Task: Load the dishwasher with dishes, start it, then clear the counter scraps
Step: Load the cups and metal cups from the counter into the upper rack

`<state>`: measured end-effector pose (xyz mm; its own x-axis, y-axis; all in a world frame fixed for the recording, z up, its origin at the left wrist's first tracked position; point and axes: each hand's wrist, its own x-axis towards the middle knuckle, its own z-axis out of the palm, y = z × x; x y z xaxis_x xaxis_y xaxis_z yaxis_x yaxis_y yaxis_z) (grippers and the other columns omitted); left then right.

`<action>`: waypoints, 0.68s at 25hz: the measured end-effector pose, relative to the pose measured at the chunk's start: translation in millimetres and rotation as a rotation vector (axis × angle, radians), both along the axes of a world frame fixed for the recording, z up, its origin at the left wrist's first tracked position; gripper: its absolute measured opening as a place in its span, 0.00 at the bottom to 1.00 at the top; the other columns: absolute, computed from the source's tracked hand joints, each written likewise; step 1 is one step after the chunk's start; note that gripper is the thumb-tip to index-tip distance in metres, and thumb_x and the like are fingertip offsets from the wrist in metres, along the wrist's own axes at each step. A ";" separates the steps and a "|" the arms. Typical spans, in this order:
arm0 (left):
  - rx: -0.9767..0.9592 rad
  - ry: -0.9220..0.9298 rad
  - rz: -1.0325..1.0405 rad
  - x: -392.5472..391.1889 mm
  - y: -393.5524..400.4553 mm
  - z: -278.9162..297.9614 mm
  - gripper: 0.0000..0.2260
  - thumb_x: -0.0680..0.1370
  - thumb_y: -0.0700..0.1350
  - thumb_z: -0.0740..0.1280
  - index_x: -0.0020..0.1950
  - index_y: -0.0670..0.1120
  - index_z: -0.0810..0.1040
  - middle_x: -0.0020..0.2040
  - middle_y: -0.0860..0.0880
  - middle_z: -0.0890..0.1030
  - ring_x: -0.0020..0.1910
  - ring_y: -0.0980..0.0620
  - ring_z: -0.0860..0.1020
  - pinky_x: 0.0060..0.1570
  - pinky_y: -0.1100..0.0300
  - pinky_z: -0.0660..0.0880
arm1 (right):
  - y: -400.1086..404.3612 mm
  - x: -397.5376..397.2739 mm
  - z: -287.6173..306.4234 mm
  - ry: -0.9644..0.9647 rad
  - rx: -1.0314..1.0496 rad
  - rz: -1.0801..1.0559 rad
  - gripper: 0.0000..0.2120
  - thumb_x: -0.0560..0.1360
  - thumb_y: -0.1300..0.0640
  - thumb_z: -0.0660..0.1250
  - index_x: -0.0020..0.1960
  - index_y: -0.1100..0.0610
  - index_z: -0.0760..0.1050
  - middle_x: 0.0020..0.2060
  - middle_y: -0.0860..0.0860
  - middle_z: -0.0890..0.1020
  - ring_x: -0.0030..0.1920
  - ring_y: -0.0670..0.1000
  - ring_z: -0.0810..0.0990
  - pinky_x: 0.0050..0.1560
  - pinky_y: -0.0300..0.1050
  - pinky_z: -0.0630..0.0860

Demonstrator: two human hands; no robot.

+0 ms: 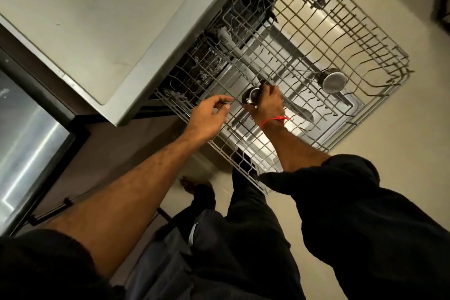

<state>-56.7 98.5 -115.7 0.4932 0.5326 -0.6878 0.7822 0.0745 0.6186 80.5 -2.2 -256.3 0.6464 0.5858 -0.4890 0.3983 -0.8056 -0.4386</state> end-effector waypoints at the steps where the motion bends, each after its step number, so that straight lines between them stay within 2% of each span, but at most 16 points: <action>1: 0.001 -0.005 0.005 -0.6 -0.2 0.5 0.12 0.84 0.46 0.63 0.66 0.52 0.76 0.59 0.52 0.79 0.52 0.54 0.82 0.48 0.61 0.78 | 2.3 -0.4 -3.0 -0.016 -0.051 0.022 0.39 0.69 0.43 0.76 0.72 0.55 0.62 0.68 0.59 0.66 0.70 0.60 0.65 0.70 0.59 0.69; 7: 0.020 -0.036 0.019 -7.1 4.1 7.0 0.12 0.83 0.45 0.63 0.66 0.51 0.76 0.59 0.52 0.79 0.53 0.54 0.81 0.49 0.64 0.78 | 7.3 0.8 -7.0 -0.082 -0.147 0.123 0.44 0.67 0.43 0.77 0.74 0.54 0.59 0.69 0.60 0.66 0.69 0.63 0.64 0.72 0.63 0.63; 9: 0.044 -0.065 0.024 -13.1 5.5 10.7 0.12 0.83 0.45 0.64 0.66 0.51 0.77 0.59 0.52 0.80 0.54 0.54 0.81 0.53 0.61 0.79 | 3.6 2.6 -0.7 -0.093 -0.110 0.111 0.44 0.68 0.43 0.76 0.76 0.50 0.57 0.69 0.59 0.66 0.69 0.63 0.65 0.72 0.63 0.62; 14: 0.127 -0.202 0.016 -48.2 6.8 32.7 0.11 0.82 0.46 0.65 0.65 0.51 0.78 0.59 0.54 0.81 0.58 0.54 0.81 0.60 0.50 0.80 | -14.2 -20.4 50.5 -0.138 0.167 0.039 0.24 0.79 0.49 0.64 0.73 0.54 0.65 0.66 0.56 0.72 0.66 0.58 0.68 0.69 0.59 0.68; 17: 0.242 -0.298 -0.020 -84.6 0.2 58.4 0.11 0.83 0.45 0.65 0.65 0.49 0.79 0.56 0.54 0.82 0.51 0.57 0.83 0.55 0.54 0.82 | -22.0 -59.5 93.3 -0.135 0.412 0.048 0.15 0.81 0.55 0.60 0.66 0.54 0.72 0.60 0.54 0.76 0.62 0.54 0.71 0.62 0.58 0.73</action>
<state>-141.3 98.7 -57.3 0.6645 0.6505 -0.3679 0.5652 -0.1153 0.8169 20.9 -24.2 -163.0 0.6558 0.7451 -0.1211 0.5066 -0.5533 -0.6612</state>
